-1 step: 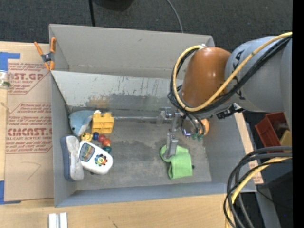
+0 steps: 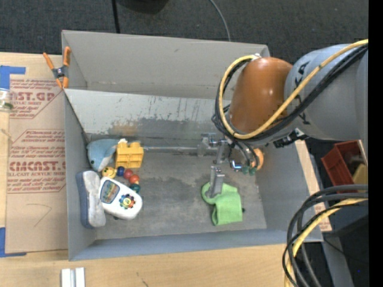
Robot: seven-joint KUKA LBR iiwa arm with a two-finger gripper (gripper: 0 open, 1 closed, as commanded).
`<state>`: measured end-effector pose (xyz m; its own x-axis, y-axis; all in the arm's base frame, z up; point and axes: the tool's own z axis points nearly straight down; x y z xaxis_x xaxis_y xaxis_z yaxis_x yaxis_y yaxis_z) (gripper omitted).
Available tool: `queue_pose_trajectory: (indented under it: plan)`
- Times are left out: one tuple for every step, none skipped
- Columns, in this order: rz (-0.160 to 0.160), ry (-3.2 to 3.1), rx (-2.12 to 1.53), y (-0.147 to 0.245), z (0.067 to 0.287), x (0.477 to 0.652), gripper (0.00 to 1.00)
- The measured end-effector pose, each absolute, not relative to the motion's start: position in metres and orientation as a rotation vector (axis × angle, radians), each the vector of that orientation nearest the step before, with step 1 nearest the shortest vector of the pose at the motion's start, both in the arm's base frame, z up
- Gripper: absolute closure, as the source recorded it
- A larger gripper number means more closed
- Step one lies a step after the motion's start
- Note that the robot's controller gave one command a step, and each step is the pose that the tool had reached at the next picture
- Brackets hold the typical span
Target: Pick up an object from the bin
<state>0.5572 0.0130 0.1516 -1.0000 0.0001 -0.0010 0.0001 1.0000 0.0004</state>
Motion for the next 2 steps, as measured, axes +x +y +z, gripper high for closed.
queue_pose_trajectory:
  plan:
    - [0.004, 3.132, 0.072, 0.003, 0.138, 0.553, 0.0]
    - [0.001, 3.14, 0.155, -0.021, 0.112, 0.536, 0.0]
